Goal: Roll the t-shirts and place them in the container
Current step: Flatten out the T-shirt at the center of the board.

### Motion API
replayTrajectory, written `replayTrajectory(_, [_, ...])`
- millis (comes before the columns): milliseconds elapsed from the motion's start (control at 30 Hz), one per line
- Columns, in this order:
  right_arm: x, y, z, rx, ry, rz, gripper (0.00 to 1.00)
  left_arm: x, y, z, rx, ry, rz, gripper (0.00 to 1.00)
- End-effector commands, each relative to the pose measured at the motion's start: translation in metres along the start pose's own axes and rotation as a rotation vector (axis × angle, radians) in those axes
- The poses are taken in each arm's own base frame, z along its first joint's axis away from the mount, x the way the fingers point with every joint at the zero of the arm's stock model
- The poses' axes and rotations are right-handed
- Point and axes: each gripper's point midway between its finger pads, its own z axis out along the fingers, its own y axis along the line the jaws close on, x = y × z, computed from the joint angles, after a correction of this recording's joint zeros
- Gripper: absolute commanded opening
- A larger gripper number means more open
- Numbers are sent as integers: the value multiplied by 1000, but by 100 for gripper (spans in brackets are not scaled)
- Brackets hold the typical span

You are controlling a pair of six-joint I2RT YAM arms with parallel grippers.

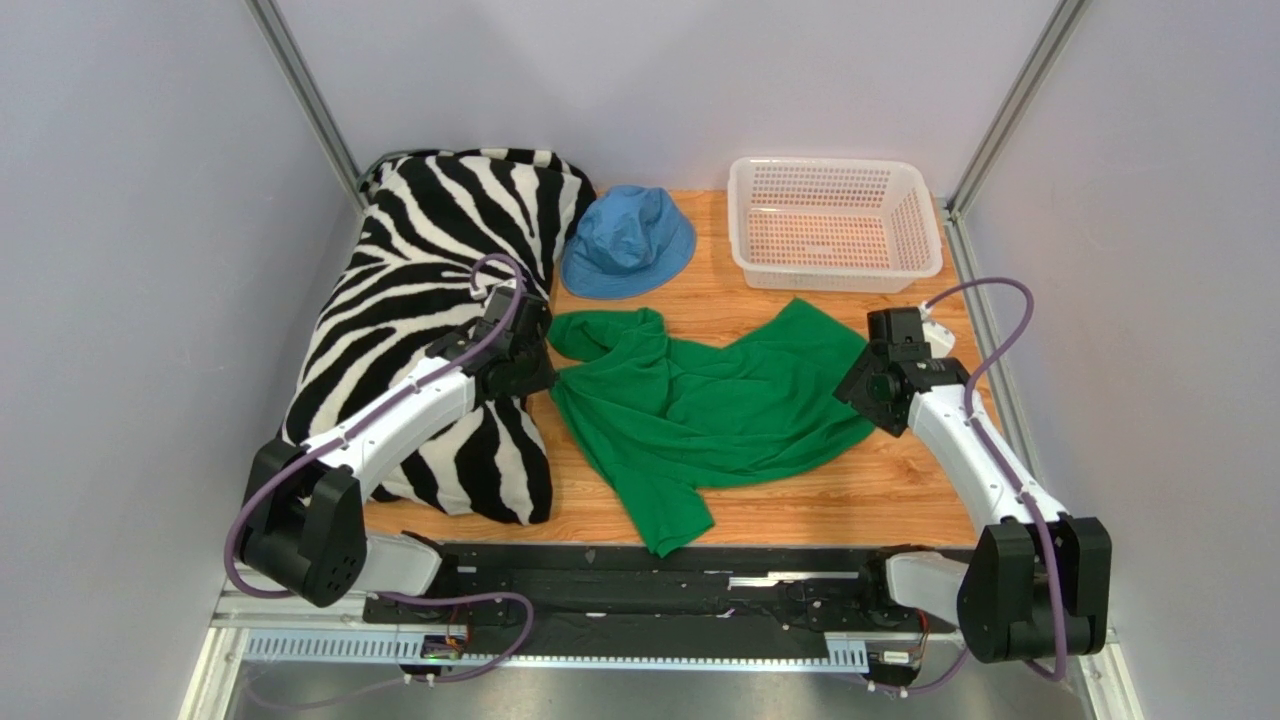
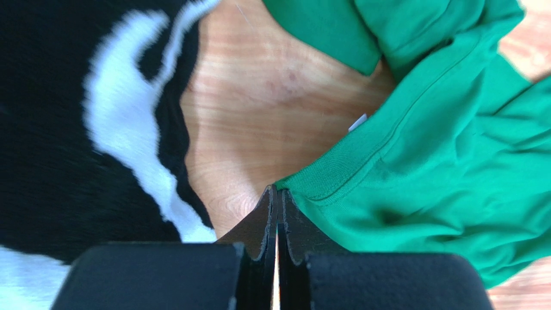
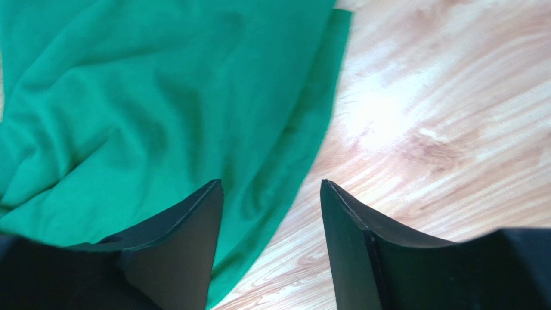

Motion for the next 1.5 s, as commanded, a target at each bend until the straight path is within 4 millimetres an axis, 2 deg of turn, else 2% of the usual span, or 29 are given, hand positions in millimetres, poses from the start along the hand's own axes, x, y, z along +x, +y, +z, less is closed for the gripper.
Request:
replayTrajectory(0, [-7,-32,5,68,-23,114,57,-28,-2,-21,41,-45,-19,0])
replayTrajectory(100, [-7,-44,15,87,-11,191,54,-35,-1,-25,40,-59,-20,0])
replayTrajectory(200, [-6,-44,24,89,4,217,52,-40,2,-27,42,-61,-34,0])
replayTrajectory(333, [-7,-34,35,59,30,223,48,-43,3,-29,57,-65,-39,0])
replayTrajectory(633, [-9,-32,66,108,58,215,46,-48,0,-32,93,-69,-48,0])
replayTrajectory(900, [-29,-32,76,136,25,234,45,-44,1,-33,102,-58,-38,0])
replayTrajectory(1067, [-26,-32,85,141,41,231,44,-40,1,-31,110,-48,-34,0])
replayTrajectory(1167, [-19,-28,92,127,72,234,36,-38,0,-30,117,-40,-33,0])
replayTrajectory(1200, [-17,-29,92,129,76,232,34,-38,0,-30,118,-40,-35,0])
replayTrajectory(1300, [-14,-36,87,149,75,222,20,-38,0,-30,117,-41,-30,0])
replayTrajectory(1333, [-18,-36,80,140,59,224,10,-38,0,-31,117,-41,-29,0])
replayTrajectory(1400, [-22,-41,67,151,46,220,0,-37,1,-31,116,-36,-21,0])
replayTrajectory(1467, [-44,-40,41,128,-29,215,0,-34,0,-31,125,-21,-15,0])
